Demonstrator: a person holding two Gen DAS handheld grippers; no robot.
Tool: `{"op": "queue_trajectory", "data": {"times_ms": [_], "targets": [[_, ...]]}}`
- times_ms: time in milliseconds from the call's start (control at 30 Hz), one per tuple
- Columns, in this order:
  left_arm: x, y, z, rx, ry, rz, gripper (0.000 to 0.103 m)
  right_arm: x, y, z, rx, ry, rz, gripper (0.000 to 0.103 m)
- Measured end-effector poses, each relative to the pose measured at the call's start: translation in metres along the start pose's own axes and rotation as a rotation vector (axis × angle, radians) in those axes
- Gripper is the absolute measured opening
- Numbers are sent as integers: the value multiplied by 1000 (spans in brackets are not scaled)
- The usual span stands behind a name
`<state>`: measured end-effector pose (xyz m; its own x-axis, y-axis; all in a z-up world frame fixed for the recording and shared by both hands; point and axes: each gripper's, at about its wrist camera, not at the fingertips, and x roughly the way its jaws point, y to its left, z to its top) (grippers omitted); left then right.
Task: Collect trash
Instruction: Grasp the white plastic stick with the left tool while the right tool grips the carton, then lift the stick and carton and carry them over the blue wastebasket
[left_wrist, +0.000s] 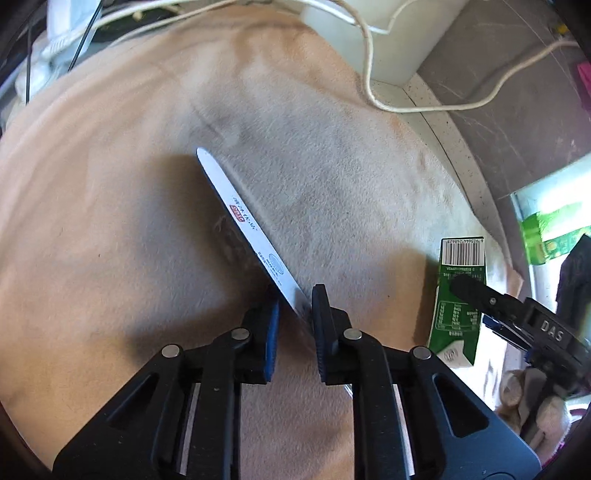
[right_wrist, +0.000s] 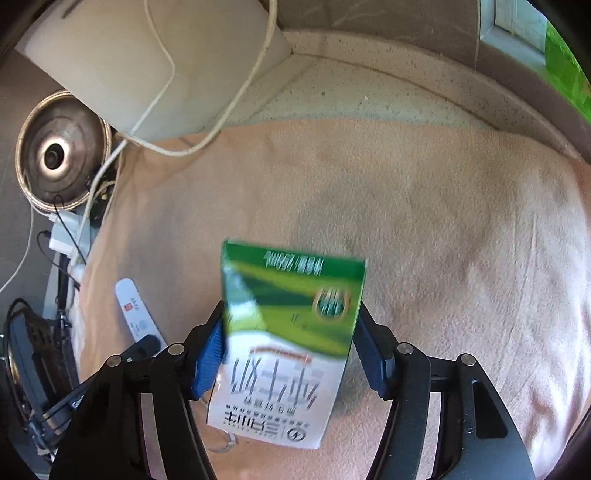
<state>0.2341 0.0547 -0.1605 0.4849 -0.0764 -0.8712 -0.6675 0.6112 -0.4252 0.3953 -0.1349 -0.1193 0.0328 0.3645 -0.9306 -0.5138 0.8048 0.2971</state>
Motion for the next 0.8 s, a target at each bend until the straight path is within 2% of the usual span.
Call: {"op": "queue_trajectory", "data": {"times_ms": [100, 233, 567, 800], "targets": [[-4, 7, 0, -18, 15, -42, 11, -4, 5, -4, -16, -24, 1, 58], [-23, 13, -1, -10, -11, -71, 6, -17, 12, -12, -44, -59, -2, 57], [-77, 22, -12, 55, -55, -136, 6, -50, 23, -43, -39, -102, 73, 57], [-113, 32, -36, 114, -62, -175, 6, -76, 37, -80, -36, -142, 119, 57]]}}
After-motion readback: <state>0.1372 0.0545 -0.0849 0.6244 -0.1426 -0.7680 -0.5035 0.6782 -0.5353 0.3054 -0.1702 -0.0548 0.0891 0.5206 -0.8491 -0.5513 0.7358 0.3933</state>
